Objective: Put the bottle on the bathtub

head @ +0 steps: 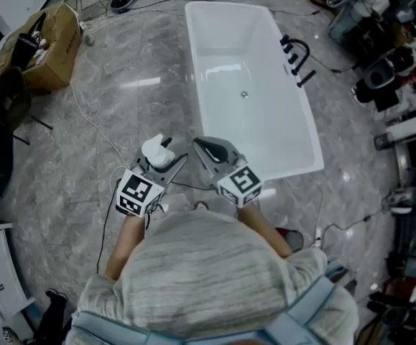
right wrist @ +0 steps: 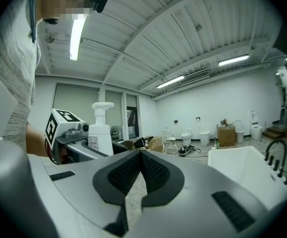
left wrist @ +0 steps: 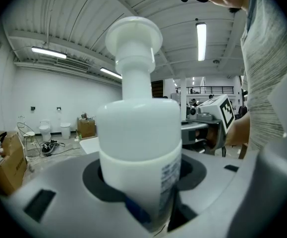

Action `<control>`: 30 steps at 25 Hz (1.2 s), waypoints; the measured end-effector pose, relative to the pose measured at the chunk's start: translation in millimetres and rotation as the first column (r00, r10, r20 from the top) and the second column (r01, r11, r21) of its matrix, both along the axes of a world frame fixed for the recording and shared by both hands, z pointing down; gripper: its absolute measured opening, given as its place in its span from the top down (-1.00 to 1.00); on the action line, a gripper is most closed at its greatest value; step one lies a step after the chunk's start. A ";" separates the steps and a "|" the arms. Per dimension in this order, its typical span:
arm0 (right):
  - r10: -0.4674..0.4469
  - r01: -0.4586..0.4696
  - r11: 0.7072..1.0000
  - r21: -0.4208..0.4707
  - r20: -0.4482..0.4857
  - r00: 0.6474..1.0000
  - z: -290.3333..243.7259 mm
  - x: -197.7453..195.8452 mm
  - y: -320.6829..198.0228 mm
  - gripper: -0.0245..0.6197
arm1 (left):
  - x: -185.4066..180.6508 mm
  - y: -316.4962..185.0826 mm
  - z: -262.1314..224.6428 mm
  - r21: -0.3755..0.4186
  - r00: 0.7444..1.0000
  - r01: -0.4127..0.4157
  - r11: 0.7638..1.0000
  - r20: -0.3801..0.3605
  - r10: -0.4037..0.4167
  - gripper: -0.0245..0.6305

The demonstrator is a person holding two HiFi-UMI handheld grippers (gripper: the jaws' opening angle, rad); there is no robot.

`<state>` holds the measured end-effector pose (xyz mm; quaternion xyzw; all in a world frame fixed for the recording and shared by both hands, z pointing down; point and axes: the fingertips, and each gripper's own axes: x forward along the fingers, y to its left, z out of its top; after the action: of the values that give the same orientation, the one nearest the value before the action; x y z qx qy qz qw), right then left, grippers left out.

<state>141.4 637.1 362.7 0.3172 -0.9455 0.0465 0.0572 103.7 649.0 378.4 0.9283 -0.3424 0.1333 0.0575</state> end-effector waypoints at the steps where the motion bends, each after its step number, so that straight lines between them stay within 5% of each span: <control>1: 0.000 0.000 1.000 -0.001 0.001 1.000 0.7 8.0 0.7 0.92 | 8.1 1.5 0.9 -0.005 1.000 -0.002 1.000 0.003 0.002 0.20; 12: -0.003 0.003 1.000 -0.019 0.018 1.000 14.8 49.5 -3.2 0.92 | 48.6 9.4 8.0 -0.014 1.000 0.005 1.000 0.019 -0.005 0.20; 20: -0.031 0.031 0.999 -0.015 0.016 0.999 16.3 18.1 -35.6 0.92 | 18.3 -22.2 11.0 -0.007 0.999 0.030 1.000 0.024 -0.030 0.20; 30: 0.001 -0.001 1.000 -0.009 -0.005 1.000 12.7 -48.3 -136.8 0.92 | -52.0 -123.8 6.5 0.023 1.000 0.021 1.000 0.008 -0.021 0.20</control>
<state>93.0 500.3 375.3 0.3177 -0.9449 0.0499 0.0607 51.7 525.3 384.9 0.9247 -0.3538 0.1325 0.0466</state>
